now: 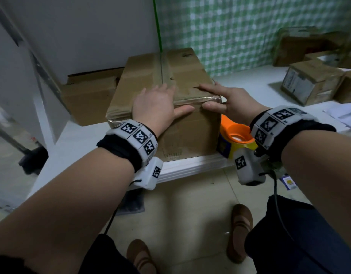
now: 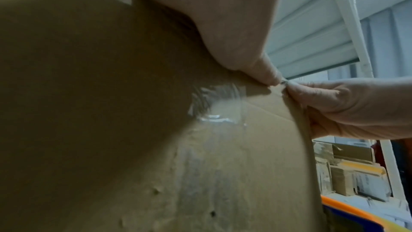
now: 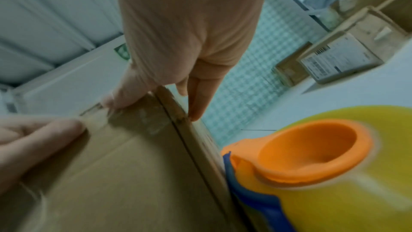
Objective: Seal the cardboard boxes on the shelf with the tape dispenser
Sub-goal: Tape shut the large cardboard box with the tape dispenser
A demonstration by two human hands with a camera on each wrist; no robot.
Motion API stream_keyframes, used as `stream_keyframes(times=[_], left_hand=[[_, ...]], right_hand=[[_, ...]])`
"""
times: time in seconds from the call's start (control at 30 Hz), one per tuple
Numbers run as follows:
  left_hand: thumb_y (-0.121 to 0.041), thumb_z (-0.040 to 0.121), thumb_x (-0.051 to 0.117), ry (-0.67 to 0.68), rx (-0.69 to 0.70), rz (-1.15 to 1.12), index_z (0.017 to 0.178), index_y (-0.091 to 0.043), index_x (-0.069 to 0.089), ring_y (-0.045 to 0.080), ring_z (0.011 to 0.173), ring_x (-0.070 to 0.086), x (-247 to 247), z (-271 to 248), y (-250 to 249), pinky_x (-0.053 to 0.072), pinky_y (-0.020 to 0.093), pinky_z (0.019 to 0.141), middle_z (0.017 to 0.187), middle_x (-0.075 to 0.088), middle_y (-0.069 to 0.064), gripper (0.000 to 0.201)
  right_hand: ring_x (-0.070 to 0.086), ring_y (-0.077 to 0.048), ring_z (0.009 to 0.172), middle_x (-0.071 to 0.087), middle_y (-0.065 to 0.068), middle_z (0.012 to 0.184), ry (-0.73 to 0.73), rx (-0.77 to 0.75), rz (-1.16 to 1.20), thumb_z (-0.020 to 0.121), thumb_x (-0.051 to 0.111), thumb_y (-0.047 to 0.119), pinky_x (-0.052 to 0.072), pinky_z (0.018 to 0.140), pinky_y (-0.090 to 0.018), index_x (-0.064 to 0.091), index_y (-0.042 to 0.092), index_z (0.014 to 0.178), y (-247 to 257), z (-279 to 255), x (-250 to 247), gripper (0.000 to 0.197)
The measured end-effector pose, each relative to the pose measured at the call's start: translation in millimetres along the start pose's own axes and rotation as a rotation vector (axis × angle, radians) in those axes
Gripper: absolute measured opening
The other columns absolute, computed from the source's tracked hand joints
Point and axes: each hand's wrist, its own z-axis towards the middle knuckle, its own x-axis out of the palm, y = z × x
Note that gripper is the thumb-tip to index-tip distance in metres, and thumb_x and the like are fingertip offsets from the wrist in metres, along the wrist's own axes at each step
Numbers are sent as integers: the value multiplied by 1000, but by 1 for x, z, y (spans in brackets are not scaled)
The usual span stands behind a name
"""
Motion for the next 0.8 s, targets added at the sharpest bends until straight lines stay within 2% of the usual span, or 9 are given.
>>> stream_keyframes(times=[0.07, 0.17, 0.33, 0.37, 0.43, 0.5, 0.57, 0.7, 0.8], left_hand=[[-82, 76, 25, 2, -7, 0, 143, -21, 36, 25, 129, 43, -2, -1, -2, 37, 42, 101, 144, 44, 6, 91], [-82, 74, 33, 26, -21, 2, 146, -22, 31, 25, 136, 36, -4, 0, -4, 35, 41, 105, 151, 34, 5, 94], [-82, 68, 40, 38, 18, 1, 147, -22, 26, 23, 139, 31, -2, -1, 0, 33, 39, 107, 153, 31, 5, 100], [-80, 70, 41, 39, 35, -9, 148, -22, 25, 22, 140, 30, -3, -1, 2, 32, 39, 108, 154, 30, 5, 98], [-76, 74, 42, 48, 71, -42, 149, -23, 23, 21, 142, 26, -5, -2, 8, 28, 37, 110, 155, 26, 3, 93], [-74, 77, 36, 56, 100, -80, 149, -25, 22, 20, 142, 24, -6, -4, 16, 26, 37, 112, 156, 23, 1, 89], [-74, 75, 25, 61, 95, -111, 149, -26, 23, 20, 142, 25, -6, -9, 23, 29, 40, 112, 156, 24, 1, 88], [-75, 73, 15, 88, 13, -126, 149, -27, 21, 21, 143, 24, -7, -17, 42, 28, 41, 112, 157, 21, 2, 91], [-78, 70, 15, 114, -55, -124, 150, -26, 18, 21, 143, 21, -4, -26, 63, 24, 44, 113, 157, 18, 2, 95]], right_hand=[[39, -13, 135, 47, 0, 144, -20, -1, 15, 87, 64, 32, 28, 106, -17, 45, 32, 139, -2, -1, -1, 55], [42, -11, 130, 50, 4, 140, 33, 11, -54, 86, 65, 34, 27, 95, -10, 42, 33, 141, 0, 2, -9, 59], [45, -8, 127, 48, 10, 141, 105, 19, -48, 88, 63, 34, 34, 96, -17, 39, 37, 142, 3, 0, -15, 59], [50, -7, 117, 51, 11, 136, 106, 33, -26, 89, 62, 32, 40, 91, -18, 39, 37, 142, 3, -1, -16, 58], [58, -6, 86, 59, 15, 112, 108, 74, 49, 91, 61, 26, 49, 80, -22, 40, 35, 142, 4, -3, -19, 55], [55, -8, 73, 57, 13, 88, 116, 112, 125, 92, 60, 22, 52, 74, -22, 42, 34, 141, 4, -5, -21, 53], [56, -12, 78, 58, 6, 88, 127, 130, 149, 93, 58, 20, 54, 77, -25, 43, 34, 140, 5, -7, -22, 51], [63, -27, 101, 63, -9, 118, 110, 130, 95, 94, 57, 21, 52, 92, -41, 42, 33, 141, 10, -10, -21, 51], [51, -8, 98, 61, 2, 115, 55, 105, 47, 95, 57, 21, 45, 99, -30, 43, 28, 141, 12, -14, -19, 49]])
